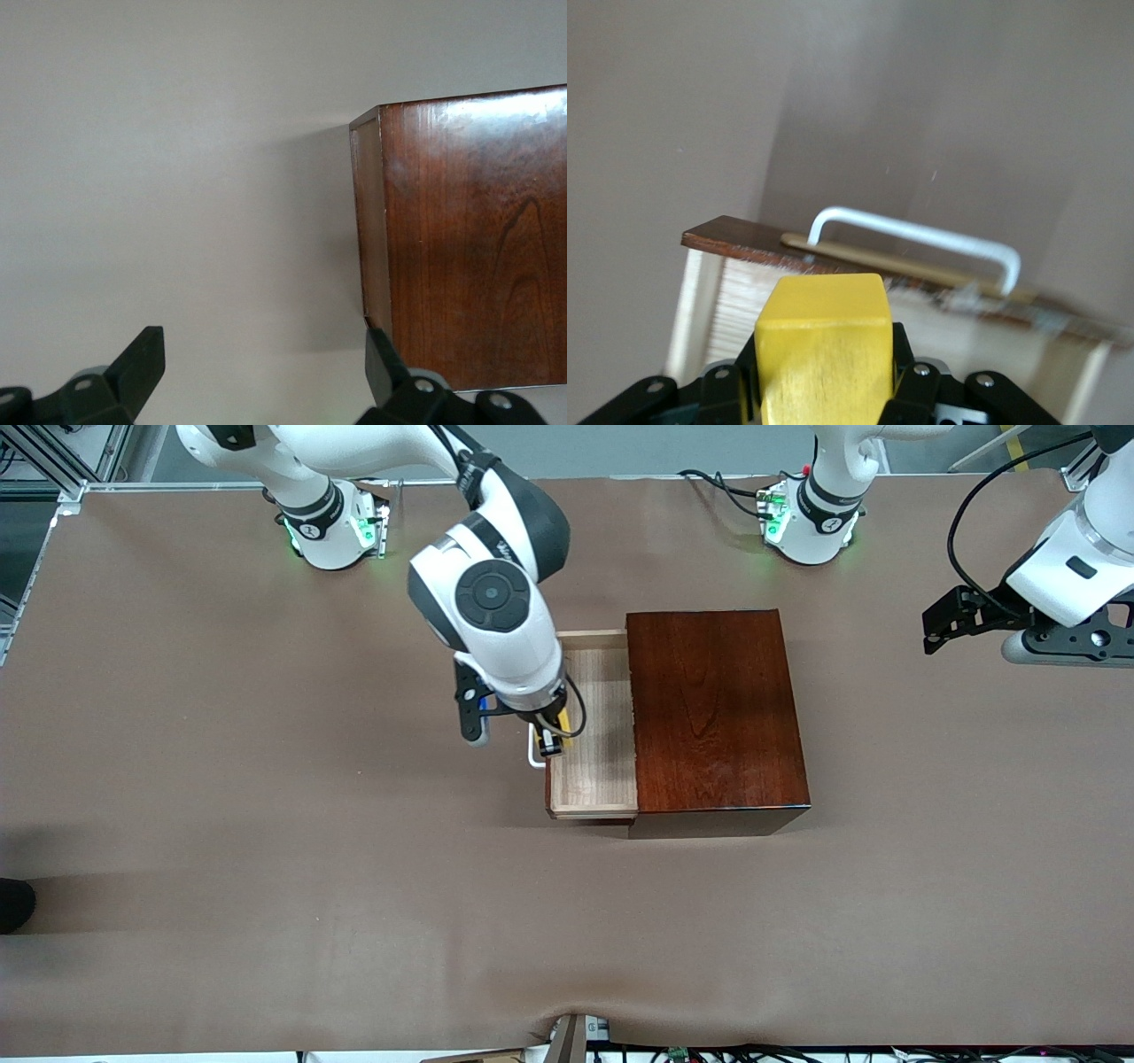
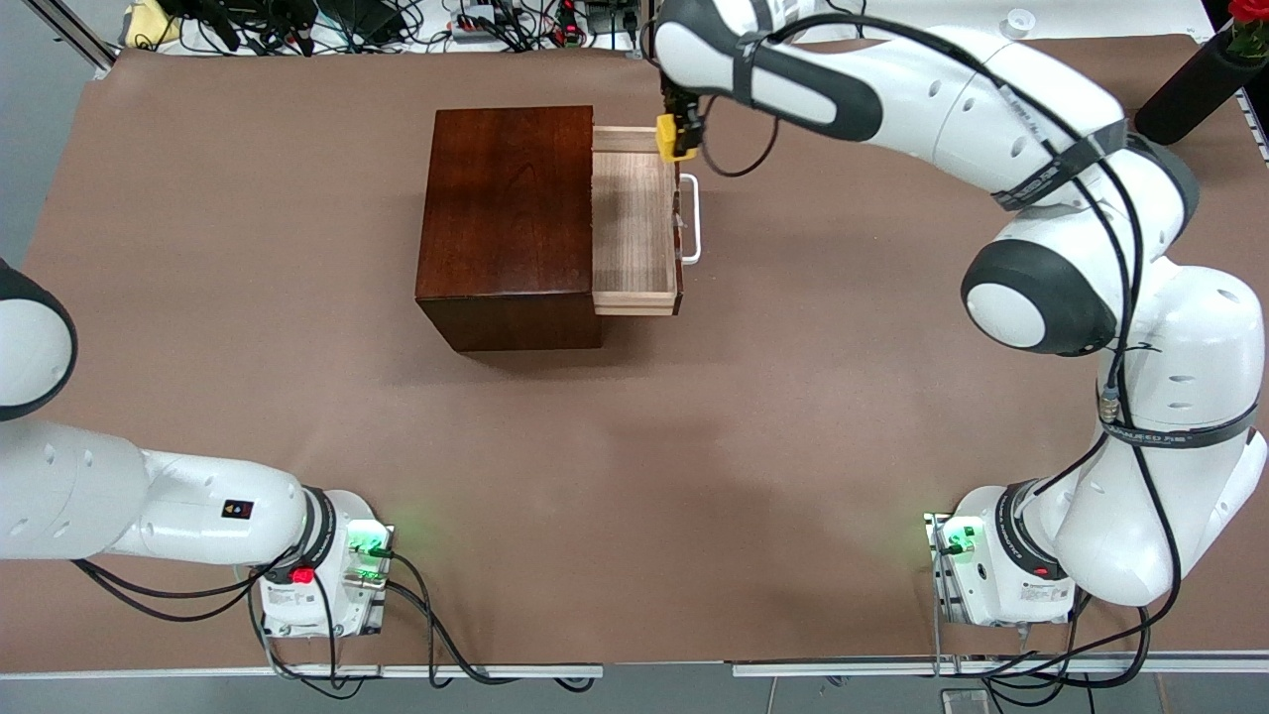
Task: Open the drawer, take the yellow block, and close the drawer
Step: 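Lift the yellow block out with the right gripper and carry it away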
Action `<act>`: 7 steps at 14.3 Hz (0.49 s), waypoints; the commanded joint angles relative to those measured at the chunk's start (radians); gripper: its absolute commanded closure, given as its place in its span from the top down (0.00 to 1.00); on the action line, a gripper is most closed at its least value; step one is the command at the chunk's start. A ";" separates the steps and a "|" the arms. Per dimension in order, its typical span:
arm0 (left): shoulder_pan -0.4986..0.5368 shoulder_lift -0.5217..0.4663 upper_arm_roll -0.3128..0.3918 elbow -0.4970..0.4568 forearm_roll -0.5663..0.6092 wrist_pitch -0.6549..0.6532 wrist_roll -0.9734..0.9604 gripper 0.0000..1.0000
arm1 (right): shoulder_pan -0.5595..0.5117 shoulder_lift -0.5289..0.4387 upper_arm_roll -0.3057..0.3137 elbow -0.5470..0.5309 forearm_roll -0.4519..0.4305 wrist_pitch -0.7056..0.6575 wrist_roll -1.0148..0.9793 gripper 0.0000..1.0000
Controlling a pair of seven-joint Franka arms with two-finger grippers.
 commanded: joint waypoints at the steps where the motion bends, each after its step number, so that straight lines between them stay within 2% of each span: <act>1: 0.015 -0.031 -0.005 -0.022 -0.018 0.010 0.025 1.00 | -0.074 -0.043 0.010 -0.009 0.042 -0.136 -0.279 0.00; 4: 0.016 -0.031 -0.005 -0.022 -0.020 0.008 0.025 1.00 | -0.152 -0.051 0.006 -0.010 0.044 -0.161 -0.354 0.00; 7: 0.006 -0.025 -0.010 -0.016 -0.023 0.008 0.010 1.00 | -0.249 -0.047 0.001 -0.021 0.028 -0.216 -0.601 0.00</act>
